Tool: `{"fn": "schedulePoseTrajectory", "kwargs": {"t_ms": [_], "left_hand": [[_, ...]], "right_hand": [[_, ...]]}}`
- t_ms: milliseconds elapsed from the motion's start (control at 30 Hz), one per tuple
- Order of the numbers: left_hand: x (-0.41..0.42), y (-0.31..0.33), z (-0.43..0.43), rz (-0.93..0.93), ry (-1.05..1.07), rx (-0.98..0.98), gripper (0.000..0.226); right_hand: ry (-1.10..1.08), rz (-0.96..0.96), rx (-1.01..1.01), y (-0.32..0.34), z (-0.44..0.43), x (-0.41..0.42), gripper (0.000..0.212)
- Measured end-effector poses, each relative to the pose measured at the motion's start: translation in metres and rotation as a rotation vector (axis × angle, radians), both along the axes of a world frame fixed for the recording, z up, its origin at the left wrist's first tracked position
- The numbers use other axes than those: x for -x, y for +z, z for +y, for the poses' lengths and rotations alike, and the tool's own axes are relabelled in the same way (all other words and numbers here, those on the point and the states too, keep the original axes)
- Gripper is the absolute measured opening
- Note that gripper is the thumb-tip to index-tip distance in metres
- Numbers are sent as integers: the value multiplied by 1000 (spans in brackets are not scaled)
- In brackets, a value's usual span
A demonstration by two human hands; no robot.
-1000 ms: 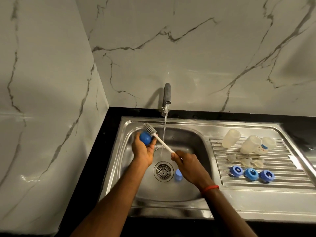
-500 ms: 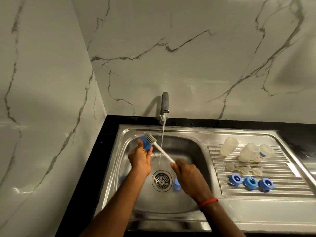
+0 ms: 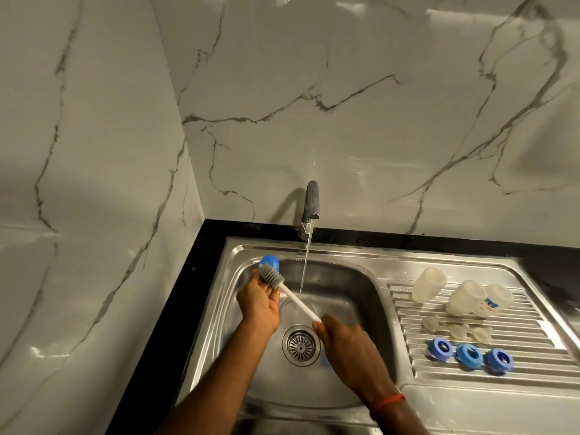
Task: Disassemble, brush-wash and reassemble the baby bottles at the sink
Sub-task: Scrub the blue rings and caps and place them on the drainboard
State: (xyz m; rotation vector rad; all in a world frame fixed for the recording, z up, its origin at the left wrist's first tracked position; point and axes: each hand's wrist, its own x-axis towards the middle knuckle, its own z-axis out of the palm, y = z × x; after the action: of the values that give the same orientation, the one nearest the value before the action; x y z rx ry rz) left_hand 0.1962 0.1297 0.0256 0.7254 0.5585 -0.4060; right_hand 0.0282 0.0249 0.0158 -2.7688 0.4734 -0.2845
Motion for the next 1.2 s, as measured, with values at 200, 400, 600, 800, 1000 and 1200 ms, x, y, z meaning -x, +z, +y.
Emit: {"fn": "schedulePoseTrajectory", "kwargs": {"t_ms": [200, 400, 600, 800, 1000, 1200], "left_hand": [[14, 0, -6, 22, -35, 68, 37], [-3, 13, 0, 124, 58, 170, 28], [9, 11, 0, 148, -43, 213, 37], [5, 11, -1, 136, -50, 176, 33], [14, 7, -2, 151, -94, 101, 17], [7, 4, -4, 134, -120, 54, 15]], "right_hand": [[-16, -30, 36, 13, -3, -16, 58], [53, -22, -43, 5, 16, 3, 43], [-13, -63, 27, 4, 11, 3, 53], [4, -49, -26, 5, -1, -3, 52], [-8, -90, -61, 4, -6, 16, 54], [18, -68, -19, 12, -4, 11, 50]]}}
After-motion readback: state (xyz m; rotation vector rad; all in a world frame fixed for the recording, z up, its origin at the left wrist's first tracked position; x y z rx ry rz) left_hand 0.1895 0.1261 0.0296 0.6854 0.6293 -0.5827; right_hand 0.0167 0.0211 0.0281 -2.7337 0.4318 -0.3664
